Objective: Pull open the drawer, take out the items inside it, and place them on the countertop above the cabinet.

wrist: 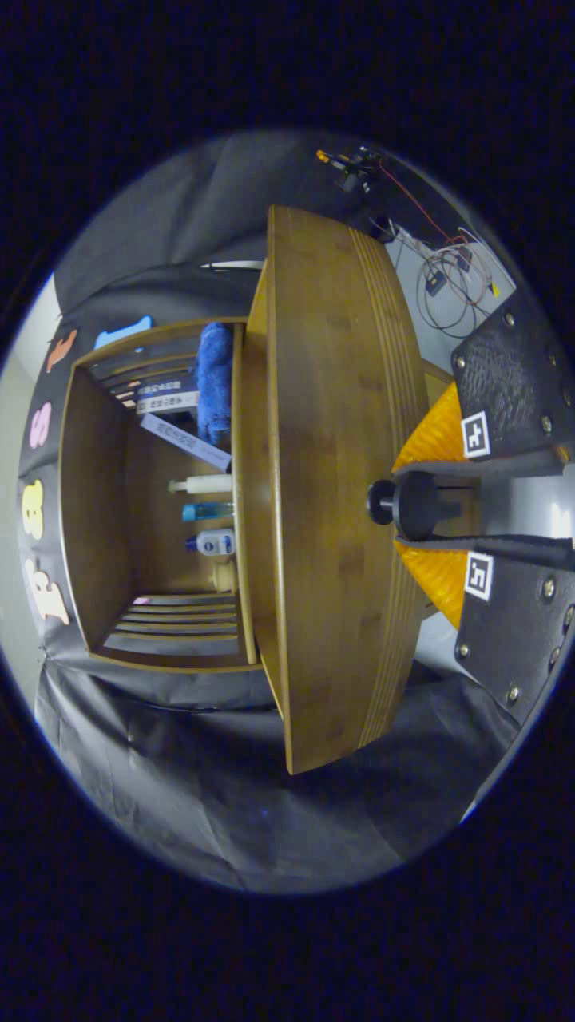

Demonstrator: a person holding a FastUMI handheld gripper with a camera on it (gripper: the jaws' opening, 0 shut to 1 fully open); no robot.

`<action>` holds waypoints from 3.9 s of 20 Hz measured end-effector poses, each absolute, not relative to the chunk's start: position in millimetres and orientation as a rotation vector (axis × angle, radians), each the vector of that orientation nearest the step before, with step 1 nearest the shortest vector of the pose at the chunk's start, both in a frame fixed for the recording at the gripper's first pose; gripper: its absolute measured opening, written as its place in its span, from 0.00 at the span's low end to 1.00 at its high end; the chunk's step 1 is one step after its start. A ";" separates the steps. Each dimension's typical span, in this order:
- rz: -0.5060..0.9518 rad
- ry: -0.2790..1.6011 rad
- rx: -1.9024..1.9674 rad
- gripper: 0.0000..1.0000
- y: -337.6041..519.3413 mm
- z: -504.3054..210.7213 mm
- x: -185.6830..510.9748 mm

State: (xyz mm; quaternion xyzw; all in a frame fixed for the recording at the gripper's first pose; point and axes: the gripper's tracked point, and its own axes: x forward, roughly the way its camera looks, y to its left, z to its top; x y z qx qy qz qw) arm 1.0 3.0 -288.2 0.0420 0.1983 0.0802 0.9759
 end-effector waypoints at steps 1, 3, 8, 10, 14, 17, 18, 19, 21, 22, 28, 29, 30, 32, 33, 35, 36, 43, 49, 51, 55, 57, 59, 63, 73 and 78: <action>0.156 0.387 0.112 0.39 -0.5 -280.7 -1.1; 0.116 0.379 0.097 0.58 -15.8 -271.4 -9.1; 0.134 0.347 -0.025 0.98 -23.5 -228.6 -19.6; 0.134 0.331 -0.042 0.97 -26.2 -205.0 -14.8; 0.109 0.337 -0.038 0.97 -26.8 -166.2 11.8; 0.121 0.389 -0.038 0.97 -22.2 -153.9 40.2; 0.134 0.419 -0.034 0.97 -18.3 -152.6 50.8; 0.150 0.451 -0.029 0.97 -12.1 -153.8 61.9; 0.175 0.526 -0.010 0.97 -4.5 -159.6 82.7; 0.179 0.570 0.014 0.97 -0.5 -166.2 92.0; 0.105 0.886 0.086 0.98 -8.8 -223.1 123.1; 0.040 0.944 0.080 0.98 -21.0 -242.6 129.6; 0.021 1.022 0.073 0.98 -26.1 -254.0 126.4; 0.032 1.100 0.104 0.99 -20.5 -274.3 133.6; 0.043 1.129 0.123 0.99 -16.9 -282.0 137.0; 0.038 1.200 0.154 0.97 -5.1 -293.2 135.9; 0.035 1.226 0.173 0.97 0.2 -297.0 137.1; -0.012 1.315 0.282 0.65 22.6 -322.1 164.5; 0.048 1.340 0.113 0.43 31.8 -316.9 153.8; 0.090 1.309 0.135 0.43 32.5 -316.2 152.9; 0.133 1.121 0.125 0.43 30.6 -287.4 160.7; 0.146 1.044 0.129 0.43 29.7 -272.9 160.7; 0.158 0.995 0.141 0.43 25.2 -264.8 158.9; 0.162 0.937 0.164 0.43 17.0 -248.7 156.6; 0.114 0.669 0.291 0.42 -5.4 -131.4 198.5; 0.092 0.399 0.351 0.42 -10.3 -28.3 247.7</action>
